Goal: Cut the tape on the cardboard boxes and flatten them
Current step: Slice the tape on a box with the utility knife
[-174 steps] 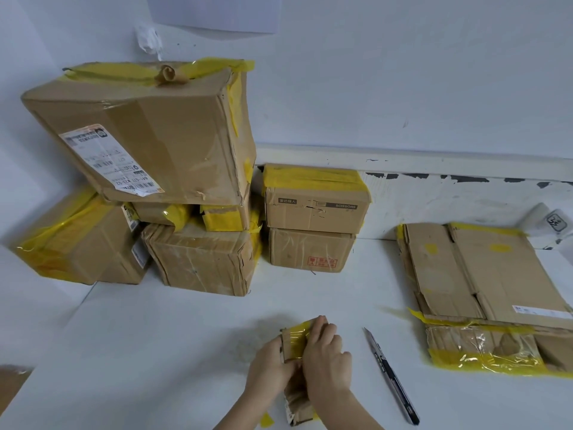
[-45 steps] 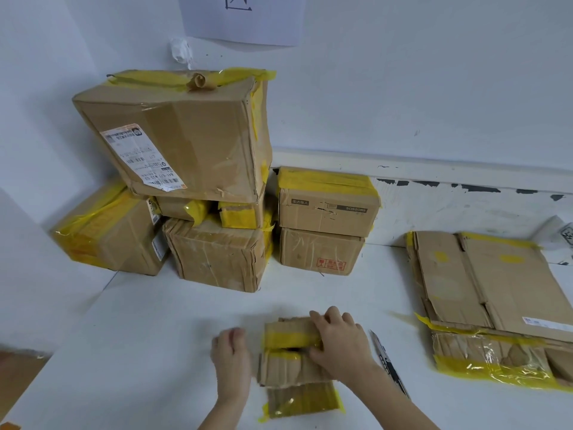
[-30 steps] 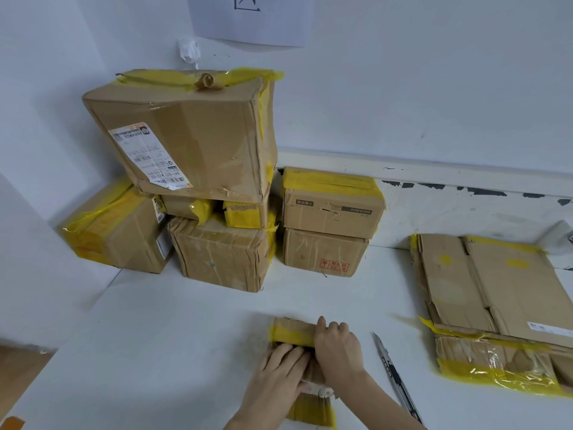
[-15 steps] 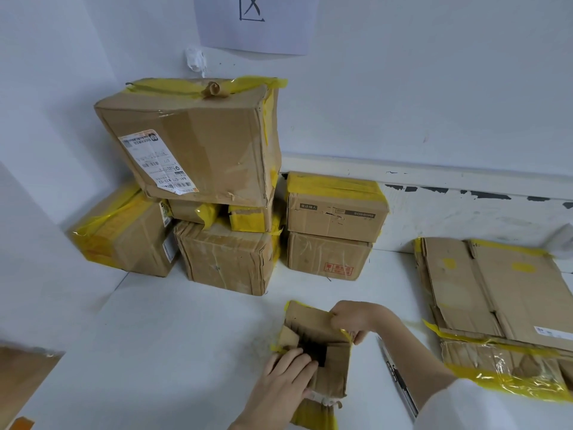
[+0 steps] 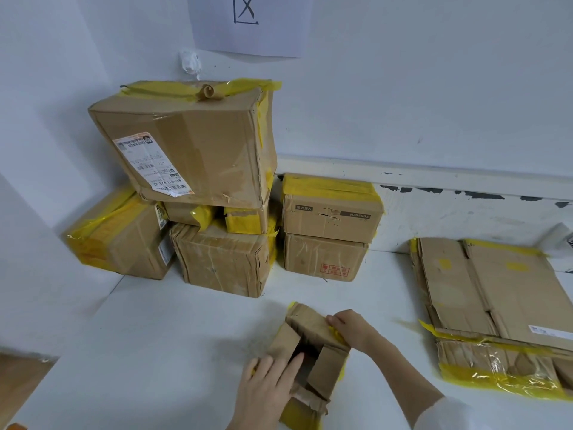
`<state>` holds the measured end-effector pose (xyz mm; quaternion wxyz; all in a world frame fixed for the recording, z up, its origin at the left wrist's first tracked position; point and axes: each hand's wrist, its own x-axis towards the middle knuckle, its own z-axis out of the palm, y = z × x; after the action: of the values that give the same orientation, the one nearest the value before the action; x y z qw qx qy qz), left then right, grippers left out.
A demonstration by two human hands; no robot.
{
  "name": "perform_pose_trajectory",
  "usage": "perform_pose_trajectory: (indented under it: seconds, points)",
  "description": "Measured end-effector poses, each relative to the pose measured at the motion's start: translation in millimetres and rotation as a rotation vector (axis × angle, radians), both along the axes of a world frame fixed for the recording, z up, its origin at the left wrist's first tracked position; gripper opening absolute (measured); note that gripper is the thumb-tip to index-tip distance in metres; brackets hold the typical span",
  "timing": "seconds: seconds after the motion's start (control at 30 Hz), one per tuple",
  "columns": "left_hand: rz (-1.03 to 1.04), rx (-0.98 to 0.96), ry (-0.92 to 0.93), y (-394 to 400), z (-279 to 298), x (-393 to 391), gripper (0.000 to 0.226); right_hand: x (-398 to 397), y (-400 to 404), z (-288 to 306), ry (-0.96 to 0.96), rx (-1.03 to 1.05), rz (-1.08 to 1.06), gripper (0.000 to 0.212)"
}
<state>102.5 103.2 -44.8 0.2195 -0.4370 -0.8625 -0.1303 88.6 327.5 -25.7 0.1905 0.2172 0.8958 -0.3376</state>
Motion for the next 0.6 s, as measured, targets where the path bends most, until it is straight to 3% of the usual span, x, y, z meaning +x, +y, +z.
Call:
perform_pose_trajectory:
  seconds: [0.07,0.2,0.27,0.37,0.43,0.53,0.6]
  points:
    - [-0.011,-0.005,-0.052,-6,2,-1,0.033,3,3,7,-0.083,-0.157,-0.019,0.041]
    - [0.013,-0.055,-0.367,-11,12,5,0.014,17,17,17,-0.192,-0.598,-0.083,0.032]
    - [0.005,-0.249,-0.496,-18,9,2,0.022,22,23,18,-0.219,-0.733,-0.08,0.026]
    - [0.021,-0.371,-0.521,-15,7,-8,0.038,28,28,19,-0.169,-0.852,-0.136,0.032]
    - [0.02,-0.389,-0.6,-16,14,-14,0.05,30,24,18,-0.04,-0.736,-0.122,0.041]
    - [0.0,-0.45,-0.64,-12,22,-25,0.046,30,11,22,0.163,-0.228,0.156,0.047]
    - [0.001,-0.498,-0.664,-9,23,-27,0.04,29,0,28,0.157,0.035,0.355,0.044]
